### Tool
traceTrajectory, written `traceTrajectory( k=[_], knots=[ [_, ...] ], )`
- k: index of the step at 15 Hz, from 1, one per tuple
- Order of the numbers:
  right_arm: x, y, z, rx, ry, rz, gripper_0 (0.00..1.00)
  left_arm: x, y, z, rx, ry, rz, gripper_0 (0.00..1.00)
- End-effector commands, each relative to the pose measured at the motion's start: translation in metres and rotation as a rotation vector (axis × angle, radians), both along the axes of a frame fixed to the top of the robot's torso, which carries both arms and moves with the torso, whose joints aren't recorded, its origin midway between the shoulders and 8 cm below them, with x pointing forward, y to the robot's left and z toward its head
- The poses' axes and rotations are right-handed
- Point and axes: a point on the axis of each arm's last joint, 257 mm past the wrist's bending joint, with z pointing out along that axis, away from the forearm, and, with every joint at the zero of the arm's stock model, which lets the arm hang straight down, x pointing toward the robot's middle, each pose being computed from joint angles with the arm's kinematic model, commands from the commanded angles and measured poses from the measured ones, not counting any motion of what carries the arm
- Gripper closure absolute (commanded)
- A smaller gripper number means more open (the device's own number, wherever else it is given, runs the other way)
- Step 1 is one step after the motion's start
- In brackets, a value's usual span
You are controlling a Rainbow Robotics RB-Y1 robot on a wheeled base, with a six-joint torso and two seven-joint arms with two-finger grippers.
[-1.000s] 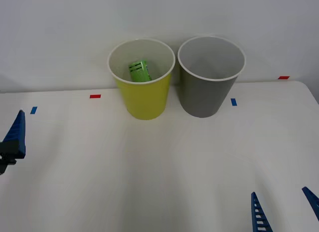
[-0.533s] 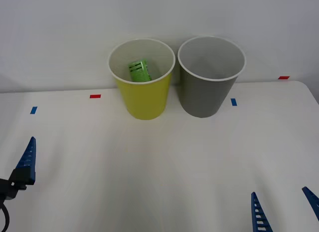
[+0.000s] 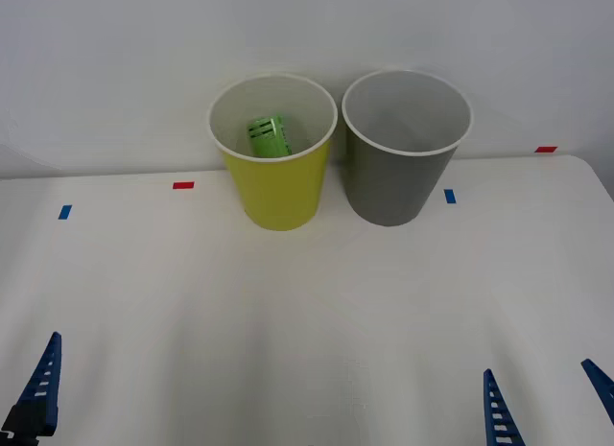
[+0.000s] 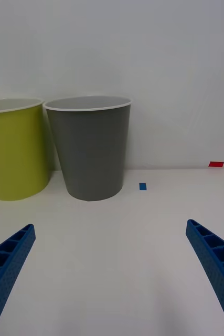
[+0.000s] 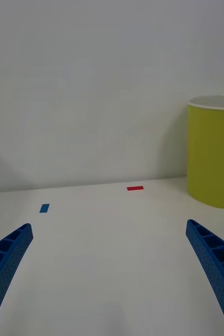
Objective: Put cans in the gray bin and PET bottles in the light green bin.
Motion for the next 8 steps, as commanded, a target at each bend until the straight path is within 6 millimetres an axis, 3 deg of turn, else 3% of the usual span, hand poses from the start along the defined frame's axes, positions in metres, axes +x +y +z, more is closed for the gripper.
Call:
traceTrajectory(
  k=[1,4,8],
  knots=[
    [0.0,0.0,0.0,0.0,0.0,0.0,0.0,-0.024,0.003,-0.014,0.043,0.002,0.044,0.0],
    [0.0,0.0,0.0,0.0,0.0,0.0,0.0,-0.046,-0.002,-0.021,0.056,0.021,0.066,0.0],
    [0.0,0.0,0.0,0.0,0.0,0.0,0.0,-0.06,-0.011,-0.026,0.042,0.037,0.058,0.0]
  ],
)
